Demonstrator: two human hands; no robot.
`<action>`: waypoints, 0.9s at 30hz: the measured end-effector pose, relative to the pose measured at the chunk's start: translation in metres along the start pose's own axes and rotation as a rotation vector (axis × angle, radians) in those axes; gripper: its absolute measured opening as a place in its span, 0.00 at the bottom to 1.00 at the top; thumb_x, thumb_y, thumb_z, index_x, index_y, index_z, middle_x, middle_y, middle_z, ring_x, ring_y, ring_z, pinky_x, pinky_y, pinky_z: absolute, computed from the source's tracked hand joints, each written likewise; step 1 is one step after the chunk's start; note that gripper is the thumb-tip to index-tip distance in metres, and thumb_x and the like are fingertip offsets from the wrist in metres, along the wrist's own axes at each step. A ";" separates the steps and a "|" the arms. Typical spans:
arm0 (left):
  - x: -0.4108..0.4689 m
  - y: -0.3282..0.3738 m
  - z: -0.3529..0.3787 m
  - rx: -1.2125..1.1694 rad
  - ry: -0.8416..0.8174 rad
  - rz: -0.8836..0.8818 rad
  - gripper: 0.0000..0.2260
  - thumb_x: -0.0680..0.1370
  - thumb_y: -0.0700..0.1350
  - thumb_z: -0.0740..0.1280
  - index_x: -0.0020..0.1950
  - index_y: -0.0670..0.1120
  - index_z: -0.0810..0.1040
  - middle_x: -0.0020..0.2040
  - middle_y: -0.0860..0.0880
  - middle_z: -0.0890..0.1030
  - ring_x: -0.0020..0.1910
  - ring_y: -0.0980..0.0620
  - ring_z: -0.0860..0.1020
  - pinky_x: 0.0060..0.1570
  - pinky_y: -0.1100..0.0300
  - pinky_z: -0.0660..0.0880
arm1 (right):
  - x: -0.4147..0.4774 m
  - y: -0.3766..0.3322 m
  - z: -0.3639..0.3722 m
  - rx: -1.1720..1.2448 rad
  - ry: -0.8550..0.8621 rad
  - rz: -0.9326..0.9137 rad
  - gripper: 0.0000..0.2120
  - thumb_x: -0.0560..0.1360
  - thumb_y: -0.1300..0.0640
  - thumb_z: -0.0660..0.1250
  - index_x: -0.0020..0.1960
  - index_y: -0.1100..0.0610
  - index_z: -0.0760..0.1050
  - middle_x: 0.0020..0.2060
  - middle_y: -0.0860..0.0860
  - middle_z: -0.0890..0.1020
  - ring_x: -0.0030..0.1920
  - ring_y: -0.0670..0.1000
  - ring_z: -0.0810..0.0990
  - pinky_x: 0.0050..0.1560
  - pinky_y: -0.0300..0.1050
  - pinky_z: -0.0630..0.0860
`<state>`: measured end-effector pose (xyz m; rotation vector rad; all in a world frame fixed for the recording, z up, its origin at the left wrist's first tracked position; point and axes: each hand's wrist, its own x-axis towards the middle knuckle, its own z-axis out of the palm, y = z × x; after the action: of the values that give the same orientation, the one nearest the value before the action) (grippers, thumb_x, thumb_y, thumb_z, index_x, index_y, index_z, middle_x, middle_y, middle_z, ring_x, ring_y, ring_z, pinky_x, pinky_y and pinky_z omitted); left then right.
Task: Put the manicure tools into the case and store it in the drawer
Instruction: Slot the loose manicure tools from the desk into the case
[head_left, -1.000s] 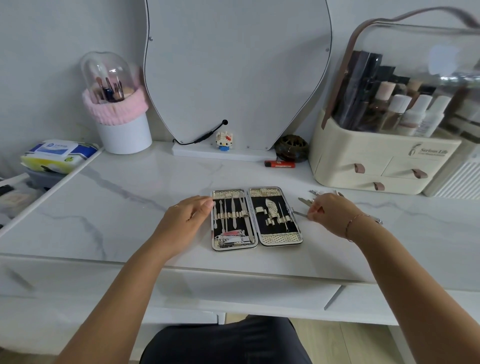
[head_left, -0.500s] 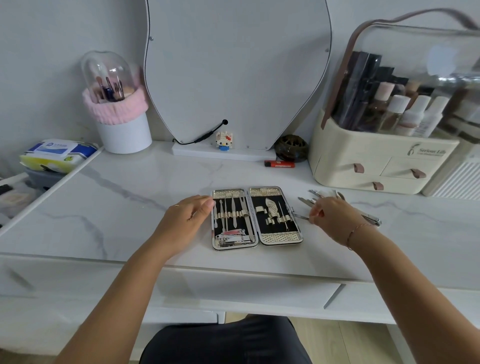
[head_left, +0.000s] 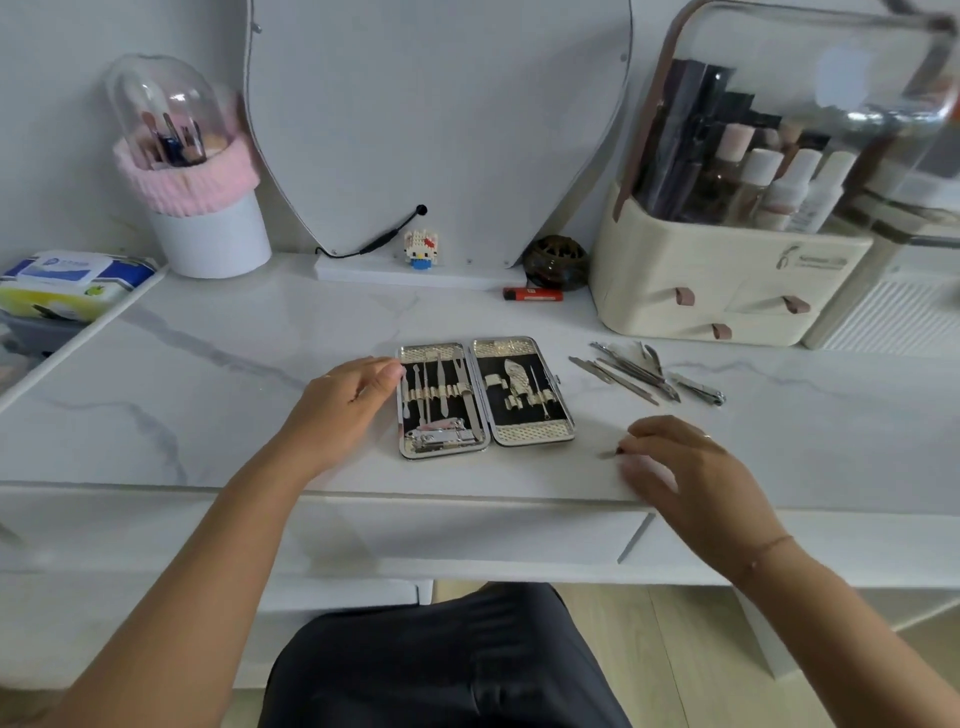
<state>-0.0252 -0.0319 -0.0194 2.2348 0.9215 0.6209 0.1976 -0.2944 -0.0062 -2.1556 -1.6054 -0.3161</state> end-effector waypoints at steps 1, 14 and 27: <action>0.000 -0.001 0.000 0.002 -0.004 0.004 0.25 0.77 0.62 0.52 0.66 0.51 0.75 0.67 0.52 0.74 0.68 0.52 0.69 0.62 0.62 0.62 | -0.005 0.000 0.000 0.009 -0.010 -0.016 0.05 0.71 0.58 0.71 0.47 0.56 0.82 0.48 0.50 0.82 0.47 0.53 0.81 0.47 0.38 0.73; -0.001 -0.001 -0.001 -0.018 -0.016 -0.029 0.24 0.78 0.62 0.53 0.66 0.51 0.74 0.65 0.51 0.76 0.66 0.50 0.71 0.67 0.52 0.65 | -0.030 -0.008 0.025 0.212 0.210 0.104 0.17 0.67 0.41 0.67 0.44 0.54 0.81 0.51 0.46 0.81 0.48 0.44 0.78 0.45 0.33 0.72; -0.002 0.002 -0.001 -0.022 -0.028 -0.044 0.28 0.76 0.65 0.51 0.67 0.51 0.73 0.68 0.52 0.74 0.68 0.50 0.70 0.68 0.52 0.64 | 0.003 -0.023 0.013 0.313 0.516 0.113 0.05 0.73 0.58 0.70 0.40 0.58 0.81 0.41 0.50 0.80 0.35 0.43 0.74 0.35 0.31 0.71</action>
<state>-0.0266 -0.0339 -0.0176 2.1925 0.9428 0.5751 0.1758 -0.2810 -0.0116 -1.7360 -1.1509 -0.5000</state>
